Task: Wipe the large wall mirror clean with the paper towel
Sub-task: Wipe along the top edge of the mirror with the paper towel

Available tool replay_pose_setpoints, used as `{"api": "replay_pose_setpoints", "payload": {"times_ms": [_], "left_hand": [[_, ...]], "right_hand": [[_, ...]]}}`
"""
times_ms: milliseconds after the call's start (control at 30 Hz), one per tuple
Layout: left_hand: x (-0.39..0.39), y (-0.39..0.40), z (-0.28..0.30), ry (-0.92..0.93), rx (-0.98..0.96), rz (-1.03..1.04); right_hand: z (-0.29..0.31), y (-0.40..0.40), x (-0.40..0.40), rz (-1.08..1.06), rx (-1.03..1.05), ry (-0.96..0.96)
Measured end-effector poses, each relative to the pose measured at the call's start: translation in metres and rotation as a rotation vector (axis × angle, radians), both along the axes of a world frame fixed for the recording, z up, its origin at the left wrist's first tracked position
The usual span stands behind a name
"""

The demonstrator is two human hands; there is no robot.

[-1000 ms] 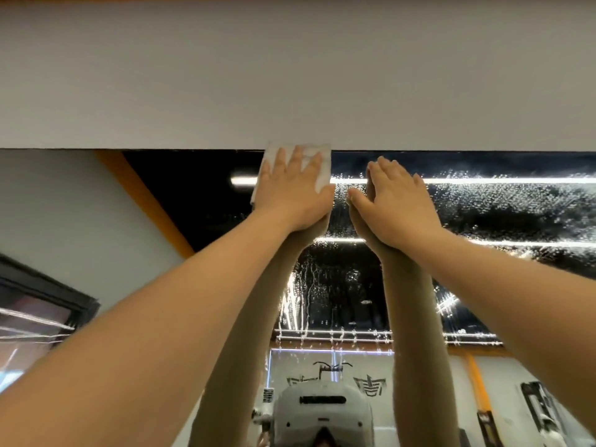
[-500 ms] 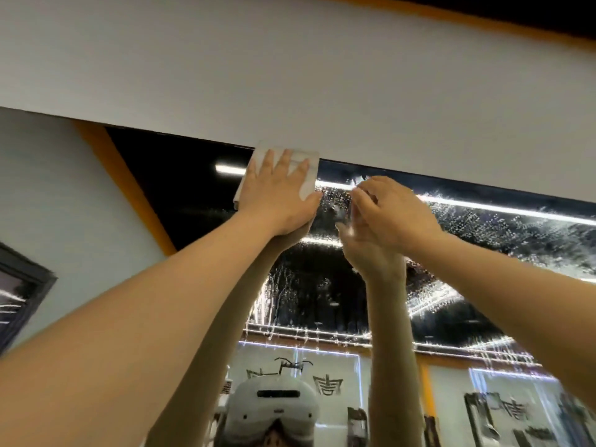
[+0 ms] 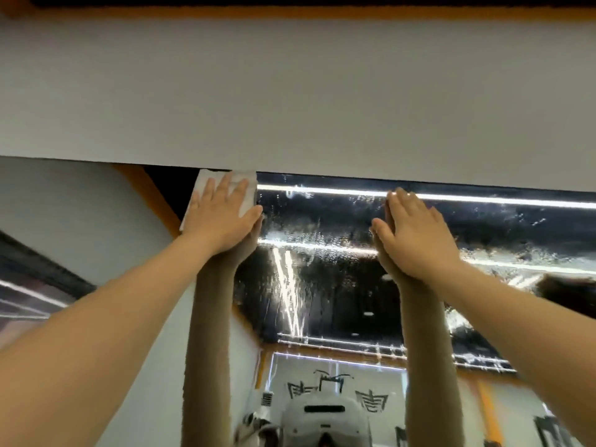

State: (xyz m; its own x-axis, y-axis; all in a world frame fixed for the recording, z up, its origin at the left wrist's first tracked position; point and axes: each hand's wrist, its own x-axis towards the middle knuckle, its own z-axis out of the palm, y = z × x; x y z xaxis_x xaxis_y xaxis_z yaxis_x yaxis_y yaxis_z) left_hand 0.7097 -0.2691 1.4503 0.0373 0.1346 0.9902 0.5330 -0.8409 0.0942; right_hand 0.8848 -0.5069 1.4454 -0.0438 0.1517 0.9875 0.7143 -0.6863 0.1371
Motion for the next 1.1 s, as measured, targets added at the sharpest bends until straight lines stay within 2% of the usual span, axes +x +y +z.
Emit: {"api": "replay_pose_setpoints", "payload": {"times_ms": [567, 867, 967, 1100], "left_hand": [[0.012, -0.019, 0.006, -0.047, -0.082, 0.008], [0.071, -0.087, 0.016, 0.036, 0.083, -0.040], [0.050, -0.062, 0.012, 0.079, 0.113, -0.026], [0.012, 0.004, 0.020, 0.012, 0.029, 0.075]], "right_hand": [[-0.004, -0.002, 0.007, 0.067, 0.030, -0.052], [-0.003, -0.003, 0.011, 0.063, 0.016, -0.054], [-0.002, -0.005, 0.010, 0.056, 0.007, -0.046], [-0.003, -0.003, 0.009, 0.052, 0.009, -0.035]]}}
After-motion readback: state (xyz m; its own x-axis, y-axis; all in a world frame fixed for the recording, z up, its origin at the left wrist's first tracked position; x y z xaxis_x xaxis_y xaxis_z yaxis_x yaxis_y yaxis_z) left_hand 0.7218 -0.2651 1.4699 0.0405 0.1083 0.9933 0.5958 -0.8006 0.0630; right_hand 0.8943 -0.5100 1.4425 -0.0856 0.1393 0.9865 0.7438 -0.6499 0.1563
